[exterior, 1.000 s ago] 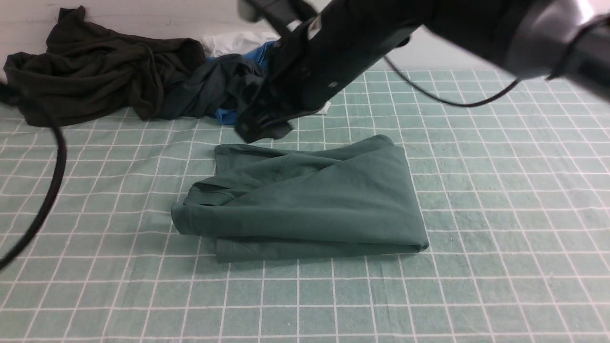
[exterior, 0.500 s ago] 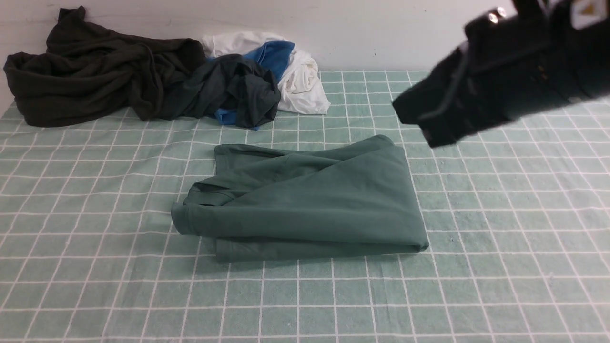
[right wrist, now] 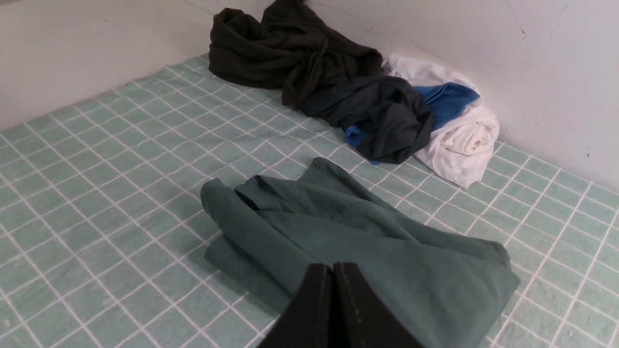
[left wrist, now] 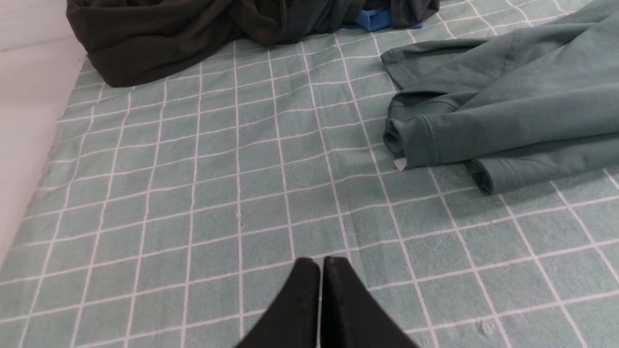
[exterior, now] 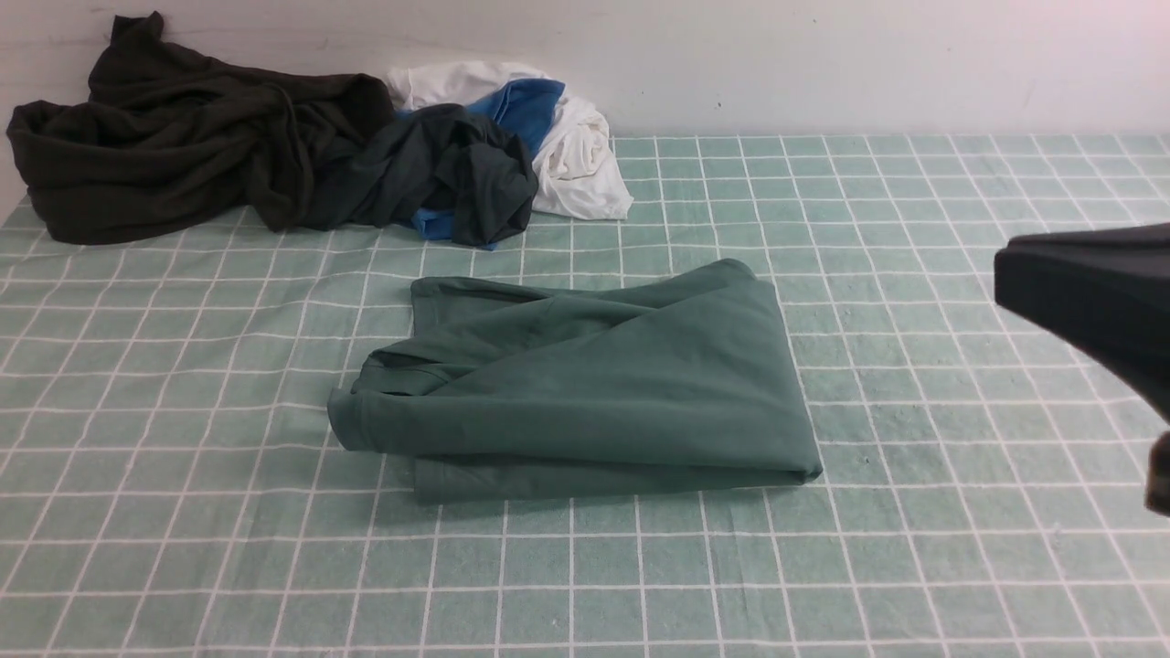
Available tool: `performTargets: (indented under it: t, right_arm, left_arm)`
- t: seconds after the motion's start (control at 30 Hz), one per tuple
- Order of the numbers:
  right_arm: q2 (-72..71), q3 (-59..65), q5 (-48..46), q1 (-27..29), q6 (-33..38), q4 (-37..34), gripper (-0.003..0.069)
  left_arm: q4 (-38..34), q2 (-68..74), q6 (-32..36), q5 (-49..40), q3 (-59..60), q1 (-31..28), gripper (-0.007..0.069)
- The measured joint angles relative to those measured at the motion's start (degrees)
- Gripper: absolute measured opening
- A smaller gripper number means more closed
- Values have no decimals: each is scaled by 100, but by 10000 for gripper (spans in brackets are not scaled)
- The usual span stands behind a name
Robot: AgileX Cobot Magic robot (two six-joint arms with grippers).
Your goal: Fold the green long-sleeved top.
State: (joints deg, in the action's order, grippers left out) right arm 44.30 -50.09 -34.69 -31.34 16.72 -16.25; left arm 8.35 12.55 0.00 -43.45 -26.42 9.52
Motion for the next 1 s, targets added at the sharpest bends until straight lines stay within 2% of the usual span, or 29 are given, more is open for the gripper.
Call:
performTargets:
  t: [0.43,0.53,0.67,0.7,0.73,0.8,0.83,0.97,1.0]
  right_arm:
    - [-114,11,-541,0,-5,18,-13]
    - [-232,145,-306,-73,-42,18,-13]
    - [-900,1045,1005,-218,-161,37,-13]
    - [-942,1105,1082,-218,-193,58,-13]
    - [-1423,1766,1761,-94,-392,198,-13]
    - [-1874,2386,2199,241,-707,423,-13]
    - [-1925,2454,2233,283,-789,474,-13]
    - [-3109,3853,2463,1610,-2094,961,-14]
    - [-3160,3905,2463,1671,-2094,961,-14]
  left_arm:
    - [0,0,0,-4,0,0,-4]
    - [0,0,0,-4,0,0,-4]
    - [2,0,0,-4,0,0,-4]
    - [2,0,0,-4,0,0,-4]
    - [2,0,0,-4,0,0,-4]
    - [2,0,0,-4,0,0,-4]
    - [2,0,0,-4,0,0,-4]
    - [2,0,0,-4,0,0,-4]
    - [2,0,0,-4,0,0,-4]
